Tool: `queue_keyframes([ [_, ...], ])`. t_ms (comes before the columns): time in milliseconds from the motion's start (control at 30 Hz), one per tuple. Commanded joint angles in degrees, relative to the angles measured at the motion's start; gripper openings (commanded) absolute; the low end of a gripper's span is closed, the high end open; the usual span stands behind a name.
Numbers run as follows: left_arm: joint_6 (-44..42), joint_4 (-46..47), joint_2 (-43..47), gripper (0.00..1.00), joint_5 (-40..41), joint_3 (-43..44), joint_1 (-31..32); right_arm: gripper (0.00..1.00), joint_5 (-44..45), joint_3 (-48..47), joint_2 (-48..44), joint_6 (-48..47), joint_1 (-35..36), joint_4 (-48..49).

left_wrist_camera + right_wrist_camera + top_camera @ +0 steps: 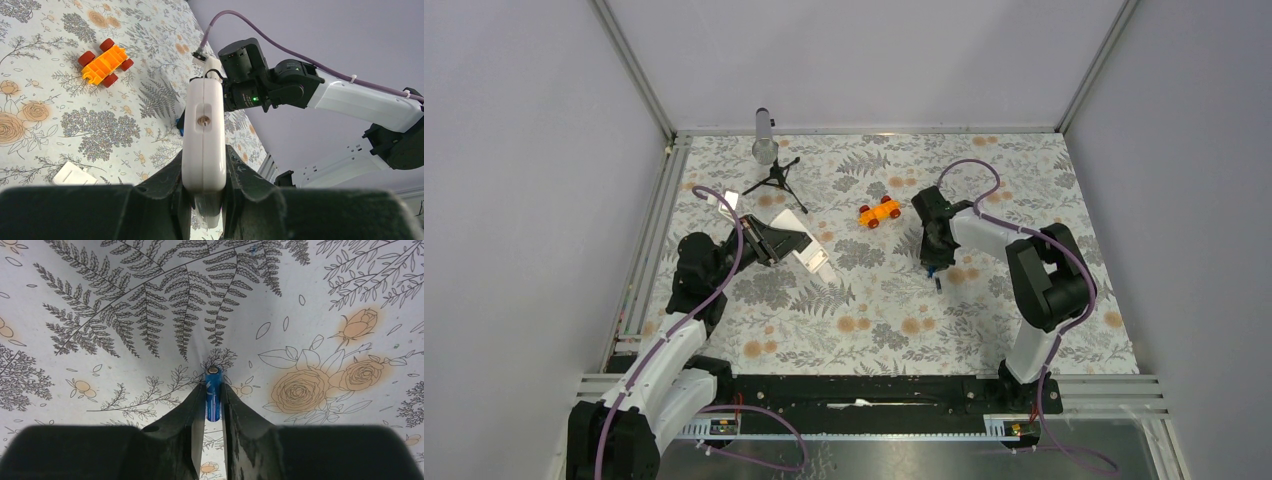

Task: Load the batteries into the remote control
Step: Pick up the battery from the center of the board, then load the battery into the remote control.

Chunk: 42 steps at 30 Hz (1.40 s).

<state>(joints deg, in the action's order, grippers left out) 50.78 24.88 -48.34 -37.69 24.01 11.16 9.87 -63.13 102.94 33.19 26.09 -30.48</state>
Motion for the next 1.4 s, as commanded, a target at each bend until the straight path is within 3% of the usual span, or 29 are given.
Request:
queue_keyframes([
  [0,-1.0,2.2,1.2,0.0,0.5,2.9,-0.3,0.2,0.2,0.6,2.5,0.4,-0.3,0.6],
  [100,-1.1,1.9,1.5,0.0,0.6,2.9,-0.4,0.06,0.0,2.0,1.6,1.1,-0.3,2.0],
  [233,-1.2,1.6,1.7,0.0,0.8,3.0,-0.3,0.02,-1.2,3.6,-2.5,-1.3,-0.3,6.6],
  [367,-1.5,1.3,1.7,0.0,1.2,3.3,-0.3,0.04,-6.0,7.0,-11.1,-7.5,-0.2,15.6],
  [533,-0.5,3.8,1.1,0.0,2.3,3.1,-0.3,0.06,-18.1,14.7,-24.8,-13.7,-0.3,32.2],
  [800,4.1,15.5,-2.9,0.0,2.6,1.8,0.5,0.07,-29.8,15.0,-36.1,-12.5,0.0,36.9],
  [1033,4.3,18.5,-5.7,0.0,6.0,3.2,4.8,0.07,-40.0,12.9,-41.1,-6.2,0.9,41.7],
  [1367,9.9,25.5,-9.0,0.0,6.1,3.8,5.4,0.08,-59.2,12.1,-42.2,-4.2,2.4,52.6],
])
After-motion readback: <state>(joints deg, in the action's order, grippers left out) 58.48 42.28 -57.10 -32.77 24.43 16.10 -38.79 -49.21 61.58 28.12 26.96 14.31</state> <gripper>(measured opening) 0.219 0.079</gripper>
